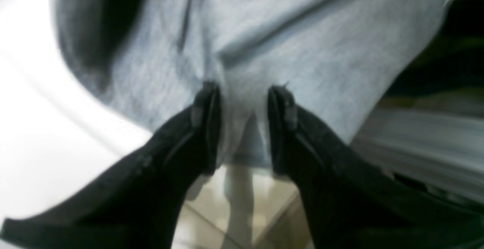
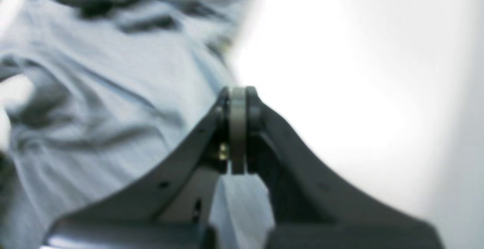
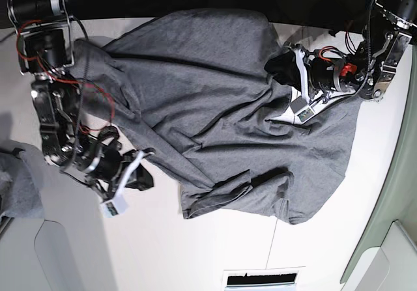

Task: Layout the t-shirt on the table in an organized manner, then fold the t-shirt properly
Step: 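Grasp the shirt edge with the right gripper and pull it outward, then grasp the shirt with both grippers and lift it up, then pull the shirt with the right gripper away from the left gripper, then stretch the shirt between both grippers and lay it flatter, then regrasp the shirt edges with both grippers and pull them apart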

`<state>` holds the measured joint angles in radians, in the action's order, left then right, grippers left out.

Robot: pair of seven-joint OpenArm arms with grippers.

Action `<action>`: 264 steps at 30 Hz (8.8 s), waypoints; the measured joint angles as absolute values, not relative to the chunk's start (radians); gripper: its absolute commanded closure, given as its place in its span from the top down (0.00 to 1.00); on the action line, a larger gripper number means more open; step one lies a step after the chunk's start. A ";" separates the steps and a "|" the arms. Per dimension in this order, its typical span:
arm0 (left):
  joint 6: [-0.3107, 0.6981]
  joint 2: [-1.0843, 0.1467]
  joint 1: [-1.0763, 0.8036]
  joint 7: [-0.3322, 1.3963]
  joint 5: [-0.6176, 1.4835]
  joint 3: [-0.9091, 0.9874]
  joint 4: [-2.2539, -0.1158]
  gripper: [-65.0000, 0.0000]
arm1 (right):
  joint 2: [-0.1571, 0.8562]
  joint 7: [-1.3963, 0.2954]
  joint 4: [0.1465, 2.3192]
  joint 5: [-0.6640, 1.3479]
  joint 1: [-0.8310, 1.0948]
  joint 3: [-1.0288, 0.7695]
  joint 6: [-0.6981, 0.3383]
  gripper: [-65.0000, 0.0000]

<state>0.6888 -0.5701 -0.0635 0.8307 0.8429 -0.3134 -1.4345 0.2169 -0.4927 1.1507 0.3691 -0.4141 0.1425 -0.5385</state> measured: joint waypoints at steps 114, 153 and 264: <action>0.720 -0.526 0.170 0.750 0.766 -0.307 -1.084 0.42 | 0.319 -0.206 0.805 0.403 -0.410 -0.319 -0.565 0.36; 0.720 -0.527 0.126 0.720 0.780 -0.302 -1.089 0.42 | 0.254 -0.064 0.630 0.028 -0.621 0.188 -0.065 0.41; 0.689 -0.611 0.432 0.912 0.876 -0.313 -1.045 0.42 | 0.270 -0.243 1.030 0.260 -0.408 -0.164 -0.300 0.00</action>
